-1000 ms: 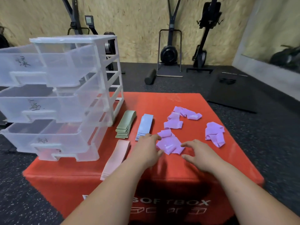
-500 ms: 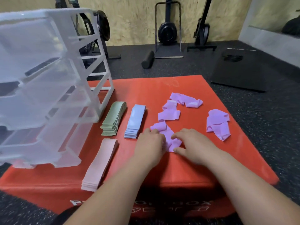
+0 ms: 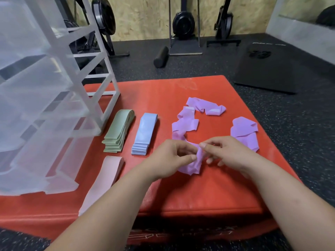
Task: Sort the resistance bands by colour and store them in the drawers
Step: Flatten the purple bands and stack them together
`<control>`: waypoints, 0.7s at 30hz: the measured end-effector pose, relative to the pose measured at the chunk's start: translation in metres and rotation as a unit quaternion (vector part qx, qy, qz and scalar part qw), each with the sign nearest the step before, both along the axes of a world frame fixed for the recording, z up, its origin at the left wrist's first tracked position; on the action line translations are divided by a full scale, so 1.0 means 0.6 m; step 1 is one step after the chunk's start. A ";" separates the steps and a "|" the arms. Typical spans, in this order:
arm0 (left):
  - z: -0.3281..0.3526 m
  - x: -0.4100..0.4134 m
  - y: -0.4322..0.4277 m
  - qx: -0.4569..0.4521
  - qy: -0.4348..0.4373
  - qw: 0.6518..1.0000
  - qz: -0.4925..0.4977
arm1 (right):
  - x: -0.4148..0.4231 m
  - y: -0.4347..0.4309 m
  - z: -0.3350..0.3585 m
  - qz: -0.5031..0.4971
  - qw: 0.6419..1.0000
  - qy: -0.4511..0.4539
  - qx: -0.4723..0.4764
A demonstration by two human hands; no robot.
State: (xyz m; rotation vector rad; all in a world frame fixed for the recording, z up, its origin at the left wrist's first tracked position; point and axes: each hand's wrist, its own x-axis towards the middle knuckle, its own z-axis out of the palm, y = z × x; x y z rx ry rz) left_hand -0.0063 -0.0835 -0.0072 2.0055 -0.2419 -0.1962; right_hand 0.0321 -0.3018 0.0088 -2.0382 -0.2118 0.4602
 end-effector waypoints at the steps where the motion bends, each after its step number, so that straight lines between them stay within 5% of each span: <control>1: 0.001 0.000 0.002 0.003 0.012 1.000 -0.022 | -0.001 -0.002 -0.001 0.005 1.000 0.011 -0.008; 5: 0.000 0.010 0.006 0.014 0.000 1.000 0.003 | -0.007 -0.008 -0.005 0.008 0.999 0.036 -0.013; 13: -0.038 0.028 0.038 0.258 -0.171 0.943 0.122 | 0.005 -0.035 -0.021 -0.013 0.993 -0.030 -0.118; 21: -0.042 0.026 0.031 0.265 -0.207 0.935 0.117 | 0.010 -0.093 0.003 0.005 0.976 -0.029 -0.216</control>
